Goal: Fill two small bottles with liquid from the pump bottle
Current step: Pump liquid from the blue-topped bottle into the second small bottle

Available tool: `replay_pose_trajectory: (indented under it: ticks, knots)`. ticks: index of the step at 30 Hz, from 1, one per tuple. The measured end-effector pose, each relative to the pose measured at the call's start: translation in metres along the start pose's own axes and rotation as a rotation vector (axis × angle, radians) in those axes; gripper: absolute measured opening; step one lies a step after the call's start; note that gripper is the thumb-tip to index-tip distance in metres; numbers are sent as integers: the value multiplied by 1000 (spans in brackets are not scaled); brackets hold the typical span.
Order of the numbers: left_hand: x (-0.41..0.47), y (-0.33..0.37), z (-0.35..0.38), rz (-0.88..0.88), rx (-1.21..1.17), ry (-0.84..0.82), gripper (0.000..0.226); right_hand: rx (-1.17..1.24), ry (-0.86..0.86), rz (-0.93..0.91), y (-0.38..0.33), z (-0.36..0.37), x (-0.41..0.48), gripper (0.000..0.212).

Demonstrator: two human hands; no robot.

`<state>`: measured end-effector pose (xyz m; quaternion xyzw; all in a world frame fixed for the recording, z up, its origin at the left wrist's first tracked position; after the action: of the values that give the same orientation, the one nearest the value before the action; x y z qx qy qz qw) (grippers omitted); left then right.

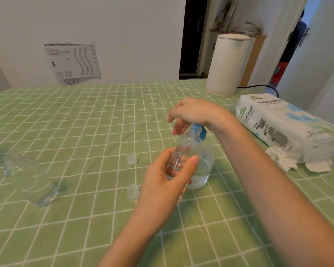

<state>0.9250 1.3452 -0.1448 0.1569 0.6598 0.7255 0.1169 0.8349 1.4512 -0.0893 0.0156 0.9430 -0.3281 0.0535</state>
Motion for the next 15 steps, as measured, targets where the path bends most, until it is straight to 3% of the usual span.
replay_pose_trajectory:
  ticks: [15]
  knots:
    - [1, 2, 0, 11, 19, -4, 27, -73, 17, -4, -4, -9, 5, 29]
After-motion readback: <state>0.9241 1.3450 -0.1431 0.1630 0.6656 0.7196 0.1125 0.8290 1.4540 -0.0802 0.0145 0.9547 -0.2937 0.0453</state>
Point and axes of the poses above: each hand's wrist, its own x-axis towards the middle knuckle, its own z-axis out of the palm, y = z × x, the point moved 7 cm from there along x, towards the middle knuckle, and after that the axes turned 6 degrees about -z, right-handed, at the moved point
